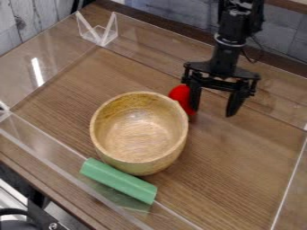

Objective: Move the red fruit to the left

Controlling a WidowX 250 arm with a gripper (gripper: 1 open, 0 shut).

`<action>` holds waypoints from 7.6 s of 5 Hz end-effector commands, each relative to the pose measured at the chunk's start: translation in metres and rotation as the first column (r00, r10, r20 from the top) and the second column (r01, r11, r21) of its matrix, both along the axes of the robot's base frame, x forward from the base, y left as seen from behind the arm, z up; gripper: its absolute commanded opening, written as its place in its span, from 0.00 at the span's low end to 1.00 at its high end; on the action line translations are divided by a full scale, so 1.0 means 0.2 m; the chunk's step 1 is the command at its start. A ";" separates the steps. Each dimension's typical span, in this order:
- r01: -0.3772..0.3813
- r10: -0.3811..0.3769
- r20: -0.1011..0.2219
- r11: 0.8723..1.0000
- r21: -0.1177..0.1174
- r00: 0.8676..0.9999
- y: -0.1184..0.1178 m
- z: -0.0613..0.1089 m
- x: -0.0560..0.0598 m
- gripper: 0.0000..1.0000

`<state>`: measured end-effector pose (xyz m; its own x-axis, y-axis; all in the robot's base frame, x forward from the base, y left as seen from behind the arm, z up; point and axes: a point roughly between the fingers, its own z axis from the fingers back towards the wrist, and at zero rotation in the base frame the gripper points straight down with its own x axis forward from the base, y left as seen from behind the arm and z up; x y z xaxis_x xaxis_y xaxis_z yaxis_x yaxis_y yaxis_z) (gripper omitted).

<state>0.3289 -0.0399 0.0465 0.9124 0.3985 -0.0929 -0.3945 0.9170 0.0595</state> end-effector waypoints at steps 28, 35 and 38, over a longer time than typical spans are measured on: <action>-0.379 0.420 0.144 0.893 -0.243 0.896 0.29 0.47 -0.06 0.00; -0.421 0.447 0.142 0.890 -0.177 0.883 0.27 0.28 -0.13 0.00; -0.434 0.468 0.145 0.875 -0.215 0.872 0.34 0.45 -0.11 0.00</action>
